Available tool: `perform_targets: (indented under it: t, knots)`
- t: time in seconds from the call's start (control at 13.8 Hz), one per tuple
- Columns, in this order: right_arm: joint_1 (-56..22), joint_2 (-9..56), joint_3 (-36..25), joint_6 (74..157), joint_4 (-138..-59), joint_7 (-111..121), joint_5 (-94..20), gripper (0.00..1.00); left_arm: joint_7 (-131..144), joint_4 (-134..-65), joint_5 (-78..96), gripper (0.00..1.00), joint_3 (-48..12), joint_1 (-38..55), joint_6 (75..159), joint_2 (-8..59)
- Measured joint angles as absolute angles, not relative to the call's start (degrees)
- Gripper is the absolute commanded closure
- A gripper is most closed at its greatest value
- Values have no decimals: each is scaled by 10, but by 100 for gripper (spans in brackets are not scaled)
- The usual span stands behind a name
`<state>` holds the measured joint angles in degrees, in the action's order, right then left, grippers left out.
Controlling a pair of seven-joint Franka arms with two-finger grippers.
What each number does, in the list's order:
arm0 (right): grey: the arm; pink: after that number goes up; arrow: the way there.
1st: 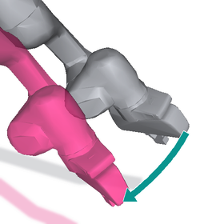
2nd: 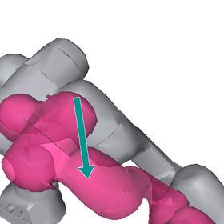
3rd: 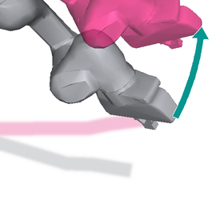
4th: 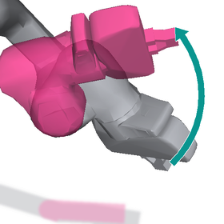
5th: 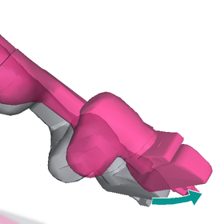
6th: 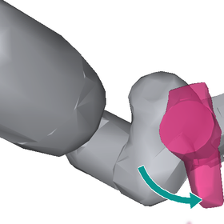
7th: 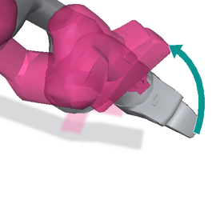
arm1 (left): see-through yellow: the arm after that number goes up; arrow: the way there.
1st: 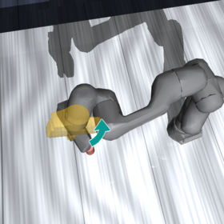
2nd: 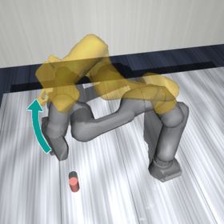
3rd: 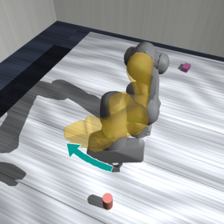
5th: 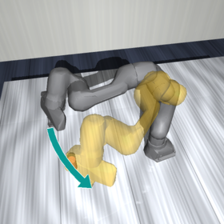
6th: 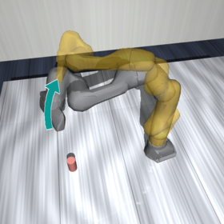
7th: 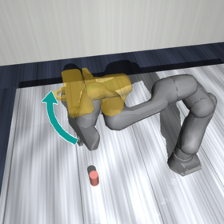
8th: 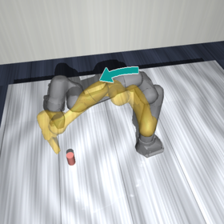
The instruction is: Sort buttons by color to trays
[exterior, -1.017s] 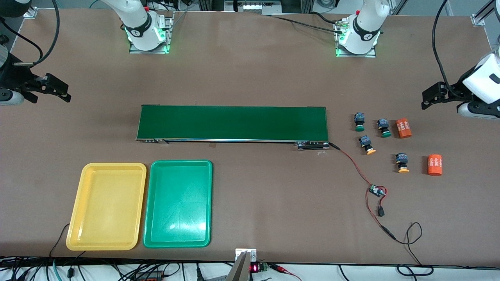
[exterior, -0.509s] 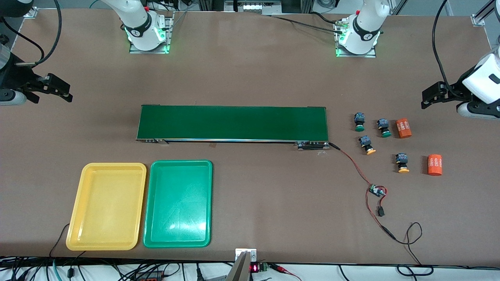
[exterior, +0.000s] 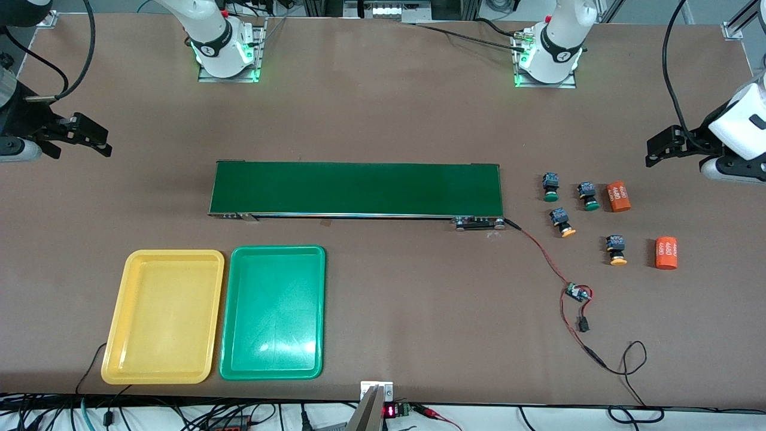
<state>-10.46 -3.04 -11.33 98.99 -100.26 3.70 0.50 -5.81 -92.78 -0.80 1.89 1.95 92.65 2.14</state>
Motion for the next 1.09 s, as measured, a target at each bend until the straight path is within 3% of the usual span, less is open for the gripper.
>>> perform_targets:
  t: [0.44, 0.73, 1.09]
  knots:
    - [-105, -30, -113, 991, -1003, 37, 5, 0, -57, -928, -9, 0, 26, 8, 911, 50]
    - [-105, -30, -113, 991, -1003, 37, 5, 0, -87, -928, -11, 0, 31, -55, 923, 98]
    - [-105, -30, -113, 992, -1003, 37, 5, 0, -224, -931, -23, 0, 32, -118, 1086, 192]
